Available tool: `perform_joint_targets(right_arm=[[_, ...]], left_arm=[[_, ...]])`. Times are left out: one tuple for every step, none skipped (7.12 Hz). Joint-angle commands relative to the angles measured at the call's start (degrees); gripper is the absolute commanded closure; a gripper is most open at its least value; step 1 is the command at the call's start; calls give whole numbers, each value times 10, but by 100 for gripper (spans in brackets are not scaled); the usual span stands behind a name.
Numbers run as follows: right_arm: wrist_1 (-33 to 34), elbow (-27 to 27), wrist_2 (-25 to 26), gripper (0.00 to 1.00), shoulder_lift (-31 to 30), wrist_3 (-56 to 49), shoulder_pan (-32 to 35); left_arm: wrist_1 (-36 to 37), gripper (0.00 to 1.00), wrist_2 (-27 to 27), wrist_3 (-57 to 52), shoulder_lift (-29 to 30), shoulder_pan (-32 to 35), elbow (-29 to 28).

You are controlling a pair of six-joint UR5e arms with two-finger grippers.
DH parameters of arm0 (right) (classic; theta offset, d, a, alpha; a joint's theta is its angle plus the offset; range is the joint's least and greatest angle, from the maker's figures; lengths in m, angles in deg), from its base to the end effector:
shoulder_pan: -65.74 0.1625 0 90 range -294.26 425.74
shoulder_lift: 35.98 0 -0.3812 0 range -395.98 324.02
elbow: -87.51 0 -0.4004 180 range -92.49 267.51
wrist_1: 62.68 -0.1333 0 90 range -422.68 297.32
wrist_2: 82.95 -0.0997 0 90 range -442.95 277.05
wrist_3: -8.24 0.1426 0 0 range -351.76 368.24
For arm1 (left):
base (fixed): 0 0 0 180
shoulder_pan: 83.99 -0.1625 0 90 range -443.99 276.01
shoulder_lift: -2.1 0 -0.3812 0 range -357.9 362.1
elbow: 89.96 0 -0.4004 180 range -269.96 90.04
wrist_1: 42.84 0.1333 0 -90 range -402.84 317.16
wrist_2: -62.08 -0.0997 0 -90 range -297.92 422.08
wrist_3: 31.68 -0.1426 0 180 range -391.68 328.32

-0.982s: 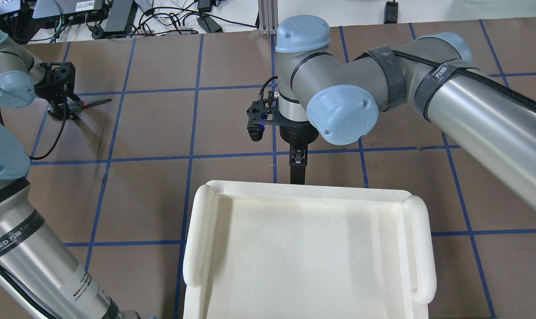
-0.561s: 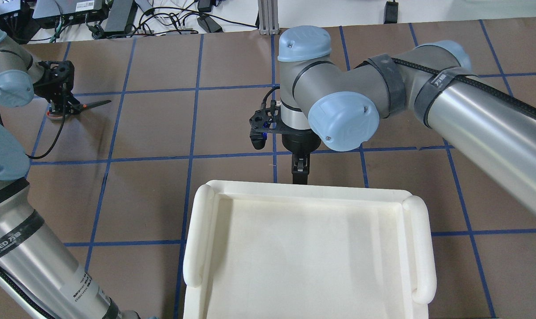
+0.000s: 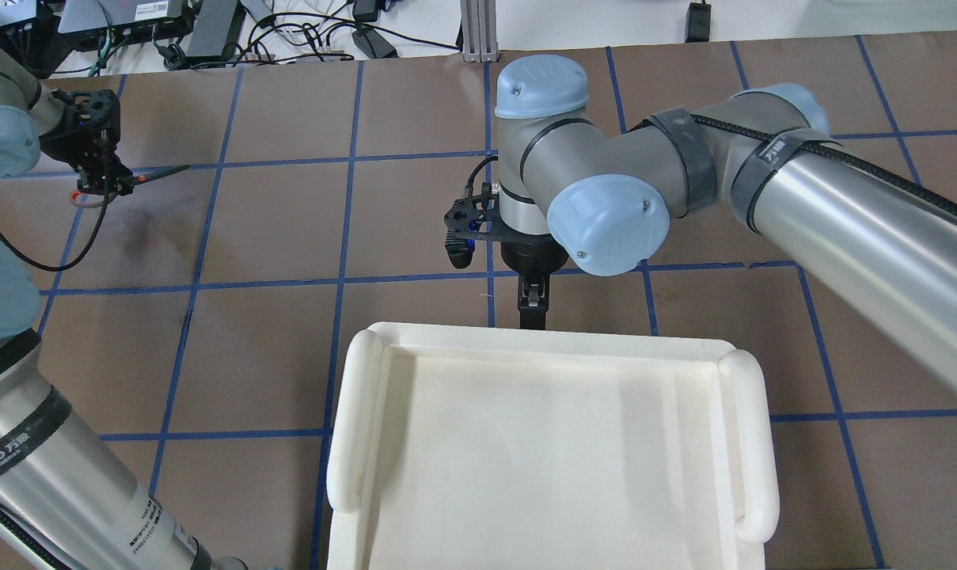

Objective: Place scissors in drawer with both arms

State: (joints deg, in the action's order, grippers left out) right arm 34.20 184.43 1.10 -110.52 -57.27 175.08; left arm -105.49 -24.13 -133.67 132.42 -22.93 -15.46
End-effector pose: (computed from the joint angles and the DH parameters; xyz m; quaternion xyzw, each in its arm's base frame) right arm 0.3153 -0.4511 0.2141 -0.6624 0.7352 0.1037 0.1001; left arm 0.2215 -0.6956 0.1473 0.5953 0.8025 -0.0392 0.0063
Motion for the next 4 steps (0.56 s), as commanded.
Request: perform_joint_targets(right_arm=[[13, 9, 1, 0, 2, 2, 1], [22, 14, 1, 0, 2, 1, 1], [33, 20, 1, 0, 2, 1, 1], [37, 21, 1, 0, 3, 0, 1]], left_arm=[[-12, 70, 4, 111, -56, 10, 52], [-12, 70, 6, 125, -71, 20, 61], [-17, 70, 4, 127, -81, 33, 64], [-37, 70, 3, 122, -90, 55, 65]])
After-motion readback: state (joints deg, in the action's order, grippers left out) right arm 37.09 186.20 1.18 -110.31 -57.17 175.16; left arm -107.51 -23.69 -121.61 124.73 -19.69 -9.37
